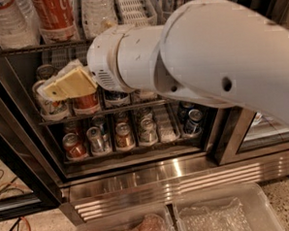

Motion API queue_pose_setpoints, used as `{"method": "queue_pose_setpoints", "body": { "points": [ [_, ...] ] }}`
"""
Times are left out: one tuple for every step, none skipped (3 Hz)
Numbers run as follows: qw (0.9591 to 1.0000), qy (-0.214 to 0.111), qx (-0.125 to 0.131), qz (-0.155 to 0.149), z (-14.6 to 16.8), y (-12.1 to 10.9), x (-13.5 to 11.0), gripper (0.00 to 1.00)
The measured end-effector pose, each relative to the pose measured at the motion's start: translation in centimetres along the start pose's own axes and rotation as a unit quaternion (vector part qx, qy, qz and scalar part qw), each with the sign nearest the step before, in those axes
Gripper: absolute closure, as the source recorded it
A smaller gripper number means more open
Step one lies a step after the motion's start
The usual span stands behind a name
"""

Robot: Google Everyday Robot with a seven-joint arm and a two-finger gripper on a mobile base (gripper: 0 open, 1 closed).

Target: Pick coke can from top shelf of fridge

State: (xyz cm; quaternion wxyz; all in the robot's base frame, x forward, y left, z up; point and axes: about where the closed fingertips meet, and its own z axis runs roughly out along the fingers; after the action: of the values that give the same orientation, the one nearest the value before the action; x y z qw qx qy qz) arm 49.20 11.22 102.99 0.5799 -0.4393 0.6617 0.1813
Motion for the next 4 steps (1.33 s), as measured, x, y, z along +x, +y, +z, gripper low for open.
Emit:
{"method": "queue_pose_setpoints", "body": {
  "points": [
    [0.9992, -0.002, 0.038, 0.007, 2.0, 1.7, 0.7, 0.0],
    [0.9971, -0.017, 0.072, 0.021, 1.9, 0.3, 0.3, 0.0],
    [0.9971, -0.017, 0.072, 0.02, 1.8, 0.3, 0.2, 0.0],
    [0.9955, -0.022, 0.088, 0.027, 1.7, 0.1, 0.2, 0.0]
  ]
}}
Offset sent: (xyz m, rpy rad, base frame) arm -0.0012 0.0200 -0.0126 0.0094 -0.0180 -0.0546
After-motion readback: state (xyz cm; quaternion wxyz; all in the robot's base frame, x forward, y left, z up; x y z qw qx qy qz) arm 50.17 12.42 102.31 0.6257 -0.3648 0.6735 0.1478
